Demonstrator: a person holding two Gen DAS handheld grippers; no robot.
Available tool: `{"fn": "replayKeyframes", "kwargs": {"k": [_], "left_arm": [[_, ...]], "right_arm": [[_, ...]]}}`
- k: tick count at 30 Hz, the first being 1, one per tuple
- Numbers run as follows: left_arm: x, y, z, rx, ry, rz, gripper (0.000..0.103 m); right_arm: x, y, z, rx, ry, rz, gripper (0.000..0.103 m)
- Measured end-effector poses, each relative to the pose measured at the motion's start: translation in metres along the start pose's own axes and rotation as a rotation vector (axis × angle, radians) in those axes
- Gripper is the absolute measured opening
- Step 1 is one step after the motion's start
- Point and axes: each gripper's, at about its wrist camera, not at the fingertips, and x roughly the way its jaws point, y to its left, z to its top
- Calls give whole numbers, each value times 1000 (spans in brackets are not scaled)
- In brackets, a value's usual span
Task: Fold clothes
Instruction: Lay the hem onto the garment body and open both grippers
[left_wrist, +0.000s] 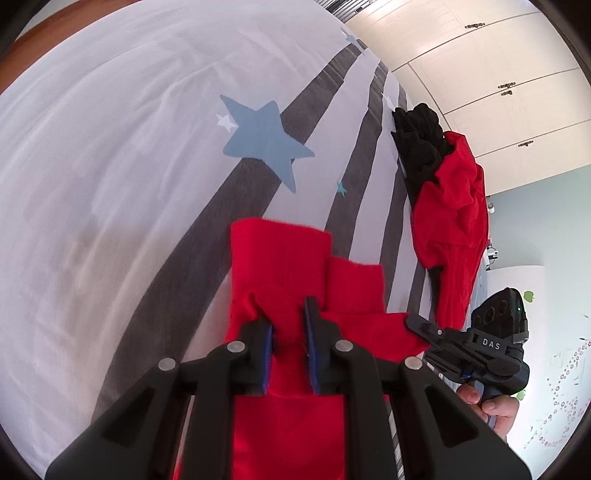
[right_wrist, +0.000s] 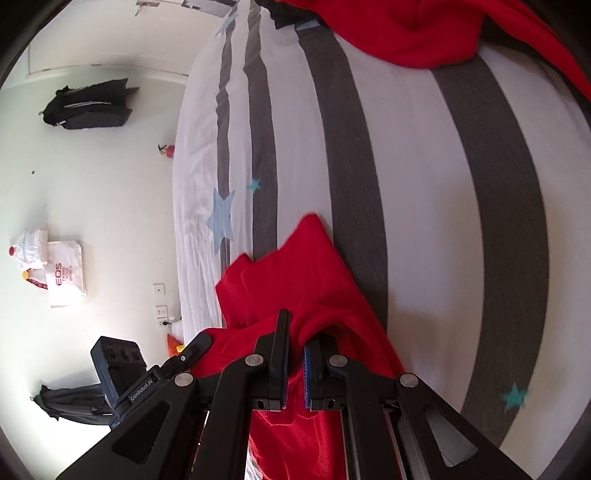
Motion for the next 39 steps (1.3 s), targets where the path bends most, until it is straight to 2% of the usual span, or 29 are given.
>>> {"fn": "replayKeyframes", "kwargs": {"k": [2,4,6,7,8,9,11,12,14,16,17,18,21,24,27,30,32,35,39], "left_arm": [[3,5,2,-18,12,-16,13],[3,10,2,-28,20,-42,17],[-1,12,-1,-23,13,-69,21],[-5,13,-2,-16,-1,-84,26],[-13,13,-4,1,-31,-85,45],[-19,13,-4,10,-57,-75,64],[-34,15,-5,12,-125,-99,68],[-42,16,-6,22,-149,-115,68],[-52,14,-13,73,-182,-98,67],[-56,7,-25,165,-208,-72,54],[-52,5,-31,193,-185,-62,41],[-48,3,-38,221,-161,-52,33],[-29,-1,-54,276,-88,-17,28],[-7,-7,-59,316,-45,21,25],[9,-16,-49,345,-46,39,25],[13,-24,-17,315,-104,32,25],[17,-24,4,280,-138,55,25],[17,-18,23,238,-157,89,25],[-3,-12,11,258,-172,83,25]], "right_arm": [[4,-3,4,6,13,5,9],[7,-10,6,21,30,24,17],[4,-12,2,20,10,67,46],[0,-11,-2,12,-6,80,53],[-5,-13,-4,0,-22,89,60],[-11,-14,-7,-12,-38,99,61],[-22,-16,-14,-51,-71,109,61],[-29,-14,-21,-92,-89,102,61],[-35,-6,-36,-186,-104,59,61],[-38,4,-52,-285,-113,7,60],[-37,10,-61,-339,-109,-15,57],[-32,17,-72,-398,-95,-33,51],[-11,35,-93,-528,-52,-102,37],[13,46,-99,-603,-24,-171,33],[30,58,-82,-644,-39,-237,28],[29,80,-49,-639,-127,-264,28],[22,89,-19,-588,-197,-260,28],[20,92,12,-516,-215,-278,28],[12,98,5,-542,-210,-266,29]]}}
